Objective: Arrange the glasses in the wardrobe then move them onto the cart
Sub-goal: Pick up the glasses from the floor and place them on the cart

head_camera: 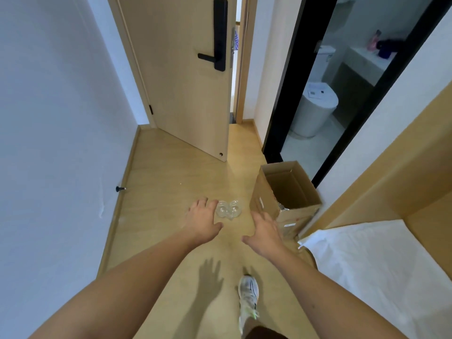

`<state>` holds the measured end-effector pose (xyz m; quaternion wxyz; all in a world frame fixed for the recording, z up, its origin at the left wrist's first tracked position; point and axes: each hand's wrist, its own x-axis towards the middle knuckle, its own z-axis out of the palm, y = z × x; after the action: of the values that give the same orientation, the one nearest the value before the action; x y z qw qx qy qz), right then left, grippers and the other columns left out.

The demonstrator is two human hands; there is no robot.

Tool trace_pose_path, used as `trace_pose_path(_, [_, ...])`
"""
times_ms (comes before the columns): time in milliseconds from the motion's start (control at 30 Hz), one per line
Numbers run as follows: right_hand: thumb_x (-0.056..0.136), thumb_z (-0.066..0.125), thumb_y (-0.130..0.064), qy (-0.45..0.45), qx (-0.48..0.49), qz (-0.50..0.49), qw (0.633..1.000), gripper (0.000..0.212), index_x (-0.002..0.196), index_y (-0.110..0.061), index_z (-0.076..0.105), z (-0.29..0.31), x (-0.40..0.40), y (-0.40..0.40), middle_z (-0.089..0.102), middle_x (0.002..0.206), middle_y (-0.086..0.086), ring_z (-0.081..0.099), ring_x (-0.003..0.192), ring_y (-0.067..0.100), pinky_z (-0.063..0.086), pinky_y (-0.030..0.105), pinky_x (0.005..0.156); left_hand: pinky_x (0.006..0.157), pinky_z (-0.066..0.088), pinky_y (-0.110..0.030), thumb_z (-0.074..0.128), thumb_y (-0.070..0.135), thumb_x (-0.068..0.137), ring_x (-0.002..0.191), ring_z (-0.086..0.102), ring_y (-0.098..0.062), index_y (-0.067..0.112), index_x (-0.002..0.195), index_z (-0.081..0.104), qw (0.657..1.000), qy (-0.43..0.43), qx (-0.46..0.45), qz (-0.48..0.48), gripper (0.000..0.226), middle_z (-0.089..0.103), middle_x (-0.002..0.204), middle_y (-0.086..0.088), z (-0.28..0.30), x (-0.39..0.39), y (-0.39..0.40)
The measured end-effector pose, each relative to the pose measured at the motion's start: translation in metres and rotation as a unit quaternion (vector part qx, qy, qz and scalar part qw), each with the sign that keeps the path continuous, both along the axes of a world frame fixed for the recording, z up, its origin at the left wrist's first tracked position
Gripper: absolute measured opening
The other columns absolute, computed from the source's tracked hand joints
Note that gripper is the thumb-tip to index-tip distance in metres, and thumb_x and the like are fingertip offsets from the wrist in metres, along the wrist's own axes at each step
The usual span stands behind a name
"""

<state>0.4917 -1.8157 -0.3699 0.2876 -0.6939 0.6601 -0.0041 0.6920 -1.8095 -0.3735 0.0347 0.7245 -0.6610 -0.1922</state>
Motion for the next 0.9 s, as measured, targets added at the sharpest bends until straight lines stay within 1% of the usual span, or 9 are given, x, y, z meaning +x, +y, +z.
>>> trace_pose_path(167, [0.079, 0.077, -0.047, -0.007, 0.019, 0.001, 1.000, 0.086, 0.152, -0.031, 0.036, -0.023, 0.004, -0.075, 0.039, 0.149, 0.002, 0.037, 0.138, 0.029, 0.037, 0.039, 0.111, 0.115, 0.031, -0.044, 0.064, 0.050, 0.090, 0.145, 0.029, -0.032, 0.024, 0.153, 0.033, 1.000, -0.006, 0.014, 0.015, 0.075, 0.034, 0.157, -0.012, -0.018, 0.011, -0.069])
trace_pose_path(267, [0.078, 0.077, -0.047, -0.004, 0.029, 0.006, 1.000, 0.086, 0.152, -0.031, 0.035, -0.039, 0.007, -0.129, 0.038, 0.150, 0.003, 0.037, 0.139, 0.030, 0.038, 0.038, 0.110, 0.116, 0.031, -0.046, 0.063, 0.051, 0.090, 0.145, 0.029, -0.032, 0.023, 0.153, 0.033, 0.999, -0.016, 0.030, 0.028, 0.075, 0.035, 0.156, -0.012, -0.031, 0.014, -0.118])
trace_pose_path(467, [0.080, 0.074, -0.042, -0.027, 0.059, 0.023, 0.998, 0.082, 0.151, -0.027, 0.036, -0.066, 0.010, -0.225, 0.041, 0.144, 0.004, 0.041, 0.134, 0.030, 0.039, 0.039, 0.106, 0.112, 0.034, -0.043, 0.063, 0.051, 0.090, 0.145, 0.028, -0.030, 0.026, 0.151, 0.034, 0.996, -0.030, 0.072, 0.044, 0.073, 0.035, 0.156, -0.008, -0.052, 0.012, -0.204])
trace_pose_path(567, [0.084, 0.072, -0.044, -0.025, 0.077, 0.038, 0.996, 0.078, 0.151, -0.025, 0.035, -0.084, 0.012, -0.256, 0.040, 0.146, 0.003, 0.041, 0.134, 0.028, 0.039, 0.040, 0.108, 0.114, 0.033, -0.044, 0.062, 0.050, 0.091, 0.147, 0.026, -0.031, 0.025, 0.153, 0.033, 0.994, -0.024, 0.095, 0.051, 0.073, 0.032, 0.159, -0.010, -0.065, 0.009, -0.234])
trace_pose_path(667, [0.085, 0.071, -0.043, -0.014, 0.090, 0.052, 0.994, 0.071, 0.146, -0.024, 0.041, -0.103, 0.015, -0.279, 0.043, 0.144, 0.004, 0.041, 0.133, 0.028, 0.040, 0.041, 0.109, 0.115, 0.033, -0.044, 0.063, 0.048, 0.090, 0.146, 0.026, -0.032, 0.023, 0.153, 0.033, 0.992, -0.011, 0.117, 0.054, 0.074, 0.032, 0.158, -0.012, -0.080, 0.009, -0.255])
trace_pose_path(767, [0.085, 0.072, -0.045, -0.005, 0.122, 0.048, 0.991, 0.078, 0.151, -0.024, 0.036, -0.122, 0.017, -0.293, 0.040, 0.149, 0.005, 0.039, 0.136, 0.029, 0.038, 0.041, 0.111, 0.117, 0.031, -0.045, 0.063, 0.047, 0.091, 0.147, 0.024, -0.032, 0.022, 0.154, 0.031, 0.988, 0.004, 0.145, 0.058, 0.074, 0.030, 0.159, -0.012, -0.098, 0.010, -0.267])
trace_pose_path(833, [0.087, 0.071, -0.046, 0.000, 0.149, 0.042, 0.988, 0.083, 0.154, -0.022, 0.031, -0.137, 0.016, -0.300, 0.035, 0.153, 0.006, 0.036, 0.139, 0.030, 0.035, 0.040, 0.113, 0.116, 0.033, -0.045, 0.062, 0.047, 0.092, 0.147, 0.025, -0.033, 0.021, 0.154, 0.031, 0.986, 0.005, 0.161, 0.053, 0.074, 0.030, 0.159, -0.013, -0.113, 0.012, -0.274])
trace_pose_path(900, [0.088, 0.070, -0.046, 0.004, 0.166, 0.040, 0.985, 0.083, 0.156, -0.021, 0.029, -0.153, 0.017, -0.307, 0.035, 0.155, 0.007, 0.035, 0.140, 0.030, 0.033, 0.039, 0.114, 0.115, 0.034, -0.046, 0.063, 0.047, 0.092, 0.145, 0.027, -0.034, 0.020, 0.154, 0.032, 0.984, 0.008, 0.171, 0.051, 0.074, 0.032, 0.158, -0.014, -0.128, 0.015, -0.281])
